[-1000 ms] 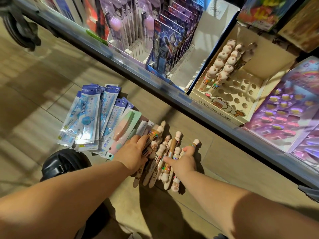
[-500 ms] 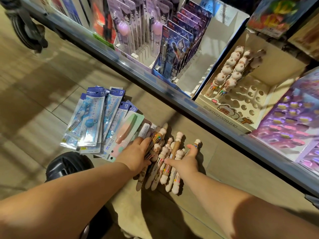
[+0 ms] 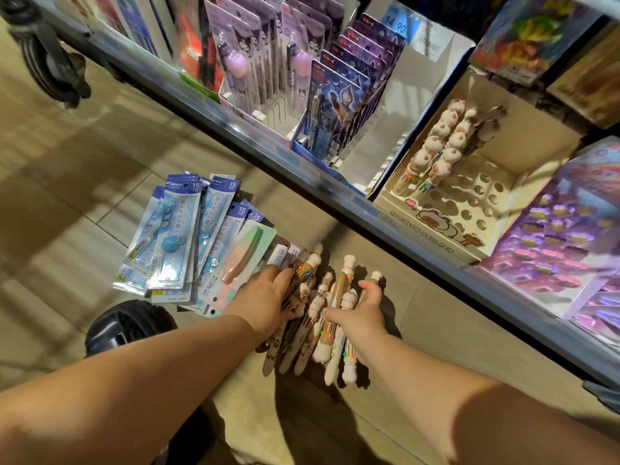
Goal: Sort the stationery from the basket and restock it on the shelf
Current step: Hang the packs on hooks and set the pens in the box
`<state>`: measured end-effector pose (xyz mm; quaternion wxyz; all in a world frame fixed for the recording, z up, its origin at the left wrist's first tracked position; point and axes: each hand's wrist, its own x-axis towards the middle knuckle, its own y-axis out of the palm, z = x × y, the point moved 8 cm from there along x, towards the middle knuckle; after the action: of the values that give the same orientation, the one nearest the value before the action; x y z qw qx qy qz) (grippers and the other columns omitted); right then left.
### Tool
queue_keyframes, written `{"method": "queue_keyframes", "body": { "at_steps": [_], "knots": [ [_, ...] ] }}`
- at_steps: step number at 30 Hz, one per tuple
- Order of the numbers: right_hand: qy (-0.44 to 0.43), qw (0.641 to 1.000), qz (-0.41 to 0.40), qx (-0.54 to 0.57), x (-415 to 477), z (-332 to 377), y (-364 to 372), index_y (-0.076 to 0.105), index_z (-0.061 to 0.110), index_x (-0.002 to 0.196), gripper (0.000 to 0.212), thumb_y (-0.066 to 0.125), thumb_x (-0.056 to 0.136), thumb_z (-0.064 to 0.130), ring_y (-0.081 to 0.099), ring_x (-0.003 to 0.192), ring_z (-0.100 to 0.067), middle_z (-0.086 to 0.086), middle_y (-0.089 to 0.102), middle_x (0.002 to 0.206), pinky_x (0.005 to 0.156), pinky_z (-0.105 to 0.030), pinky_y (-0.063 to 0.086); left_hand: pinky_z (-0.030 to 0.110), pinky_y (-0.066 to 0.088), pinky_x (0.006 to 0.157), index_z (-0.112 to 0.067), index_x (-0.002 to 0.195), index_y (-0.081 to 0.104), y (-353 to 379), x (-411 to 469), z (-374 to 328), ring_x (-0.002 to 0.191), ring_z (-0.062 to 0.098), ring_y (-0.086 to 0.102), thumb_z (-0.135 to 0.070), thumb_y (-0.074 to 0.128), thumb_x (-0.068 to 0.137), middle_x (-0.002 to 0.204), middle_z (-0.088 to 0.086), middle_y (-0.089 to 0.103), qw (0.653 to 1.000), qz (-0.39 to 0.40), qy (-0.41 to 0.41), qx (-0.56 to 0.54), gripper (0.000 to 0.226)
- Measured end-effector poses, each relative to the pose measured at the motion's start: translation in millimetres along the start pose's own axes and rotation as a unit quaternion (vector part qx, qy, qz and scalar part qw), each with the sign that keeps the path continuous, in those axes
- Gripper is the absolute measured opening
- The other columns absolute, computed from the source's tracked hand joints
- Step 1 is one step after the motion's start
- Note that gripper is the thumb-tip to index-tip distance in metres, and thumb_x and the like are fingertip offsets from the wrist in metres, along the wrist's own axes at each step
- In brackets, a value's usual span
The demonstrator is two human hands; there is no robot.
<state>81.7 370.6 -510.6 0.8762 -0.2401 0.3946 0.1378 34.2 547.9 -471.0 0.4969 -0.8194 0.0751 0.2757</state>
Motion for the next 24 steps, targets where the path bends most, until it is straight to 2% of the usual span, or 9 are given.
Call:
{"method": "queue_keyframes", "body": {
  "at_steps": [5, 9, 11, 13, 15, 17, 18, 22, 24],
  "knots": [
    [-0.022, 0.999, 0.027, 0.017, -6.2, 16.0, -12.2, 0.03, 0.038, 0.129, 0.087, 0.08, 0.068, 0.002, 0.058, 0.096, -0.019, -0.001, 0.051, 0.117, 0.086, -0.041, 0.052, 0.033, 0.034, 0.108, -0.024, 0.15, 0.027, -8.9, 0.2, -6.2, 0.13, 0.024, 0.037, -0.042, 0.062, 0.091, 0.144, 0.004, 0.033, 0.998, -0.046, 0.021, -0.048, 0.07],
    [-0.066, 0.996, 0.067, 0.004, -18.5, 45.5, -15.0, 0.028, 0.04, 0.126, 0.083, 0.078, 0.071, 0.002, 0.056, 0.089, -0.011, 0.005, 0.048, 0.106, 0.067, -0.028, 0.048, 0.026, 0.036, 0.101, -0.018, 0.142, 0.042, -25.5, 2.4, -22.7, 0.123, 0.017, 0.043, -0.045, 0.053, 0.095, 0.135, 0.003, 0.044, 0.977, -0.085, 0.014, -0.195, 0.055],
    [-0.094, 0.991, 0.09, -0.01, -26.5, 63.3, -11.6, 0.029, 0.041, 0.126, 0.084, 0.077, 0.071, 0.001, 0.059, 0.092, -0.015, 0.003, 0.05, 0.107, 0.07, -0.031, 0.052, 0.023, 0.039, 0.096, -0.018, 0.138, 0.048, -25.1, 3.3, -30.9, 0.114, 0.013, 0.05, -0.046, 0.054, 0.095, 0.129, 0.0, 0.051, 0.938, -0.048, -0.018, -0.342, 0.052],
    [-0.117, 0.986, 0.116, -0.01, -32.9, 81.8, -5.4, 0.03, 0.04, 0.127, 0.083, 0.073, 0.072, -0.004, 0.062, 0.093, -0.017, -0.003, 0.054, 0.11, 0.075, -0.031, 0.055, 0.03, 0.047, 0.094, -0.023, 0.127, 0.054, -16.3, 3.1, -45.7, 0.106, 0.011, 0.058, -0.061, 0.052, 0.09, 0.122, 0.001, 0.06, 0.876, 0.054, -0.036, -0.479, 0.053],
    [-0.139, 0.981, 0.139, -0.01, -39.6, 102.5, -0.7, 0.03, 0.039, 0.128, 0.082, 0.072, 0.073, -0.005, 0.062, 0.094, -0.014, -0.001, 0.056, 0.108, 0.084, -0.034, 0.055, 0.03, 0.052, 0.079, -0.016, 0.11, 0.055, -18.7, -0.4, -65.8, 0.089, 0.011, 0.063, -0.062, 0.054, 0.086, 0.101, 0.003, 0.065, 0.774, 0.137, -0.027, -0.618, 0.052],
    [-0.161, 0.975, 0.151, -0.023, -47.8, 124.6, -0.4, 0.028, 0.04, 0.129, 0.085, 0.073, 0.071, -0.003, 0.063, 0.099, -0.017, 0.0, 0.058, 0.11, 0.093, -0.042, 0.053, 0.036, 0.053, 0.08, -0.011, 0.111, 0.053, -31.0, -2.6, -77.0, 0.088, 0.02, 0.064, -0.048, 0.058, 0.086, 0.092, 0.01, 0.064, 0.67, 0.165, -0.049, -0.722, 0.045],
    [-0.175, 0.972, 0.153, -0.03, -50.8, 135.5, -2.2, 0.027, 0.04, 0.13, 0.087, 0.073, 0.07, -0.002, 0.063, 0.1, -0.018, 0.0, 0.058, 0.111, 0.095, -0.043, 0.052, 0.038, 0.054, 0.082, -0.012, 0.113, 0.053, -40.7, -1.8, -80.4, 0.088, 0.023, 0.063, -0.043, 0.058, 0.085, 0.092, 0.012, 0.062, 0.639, 0.16, -0.057, -0.75, 0.043],
    [-0.236, 0.955, 0.158, -0.084, -68.9, 178.5, -12.5, 0.02, 0.042, 0.13, 0.089, 0.075, 0.07, 0.005, 0.062, 0.101, -0.018, -0.006, 0.056, 0.122, 0.095, -0.038, 0.051, 0.034, 0.054, 0.076, -0.017, 0.12, 0.054, -81.6, 0.5, -89.0, 0.084, 0.025, 0.056, -0.043, 0.059, 0.083, 0.09, 0.013, 0.055, 0.637, 0.114, -0.051, -0.76, 0.046],
    [-0.266, 0.945, 0.155, -0.108, -82.5, 201.0, -19.7, 0.016, 0.042, 0.132, 0.095, 0.077, 0.064, 0.017, 0.063, 0.103, -0.02, -0.007, 0.059, 0.122, 0.098, -0.039, 0.049, 0.028, 0.055, 0.066, -0.015, 0.11, 0.057, -105.7, -4.2, -97.1, 0.077, 0.022, 0.056, -0.042, 0.053, 0.092, 0.084, 0.012, 0.054, 0.646, 0.097, -0.045, -0.756, 0.033]
  ]
}}
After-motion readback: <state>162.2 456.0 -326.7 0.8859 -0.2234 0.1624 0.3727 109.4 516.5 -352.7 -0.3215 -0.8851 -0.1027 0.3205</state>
